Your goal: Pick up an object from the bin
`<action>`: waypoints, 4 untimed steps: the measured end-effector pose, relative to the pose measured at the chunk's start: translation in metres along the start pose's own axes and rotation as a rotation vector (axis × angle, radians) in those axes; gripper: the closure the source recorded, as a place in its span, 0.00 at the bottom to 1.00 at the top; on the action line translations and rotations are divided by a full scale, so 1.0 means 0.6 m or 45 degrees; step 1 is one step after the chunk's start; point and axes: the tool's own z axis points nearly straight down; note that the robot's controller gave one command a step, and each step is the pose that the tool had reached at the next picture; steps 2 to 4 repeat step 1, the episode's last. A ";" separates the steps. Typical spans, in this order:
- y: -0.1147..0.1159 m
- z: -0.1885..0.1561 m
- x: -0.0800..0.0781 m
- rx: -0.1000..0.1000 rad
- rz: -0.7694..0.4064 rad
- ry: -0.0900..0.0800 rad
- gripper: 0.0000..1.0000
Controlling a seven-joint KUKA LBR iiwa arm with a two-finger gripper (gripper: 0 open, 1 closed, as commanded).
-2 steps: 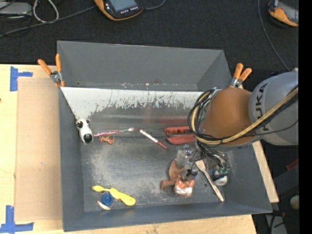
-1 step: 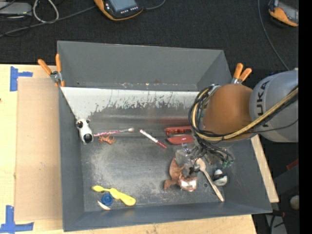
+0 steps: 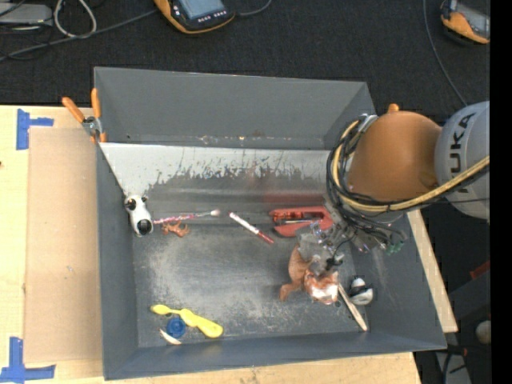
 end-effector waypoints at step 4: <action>0.005 -0.126 0.004 -0.006 -0.131 0.001 1.00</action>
Offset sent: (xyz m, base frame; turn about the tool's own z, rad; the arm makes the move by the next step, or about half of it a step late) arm 0.0574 -0.0041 -0.0679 0.0896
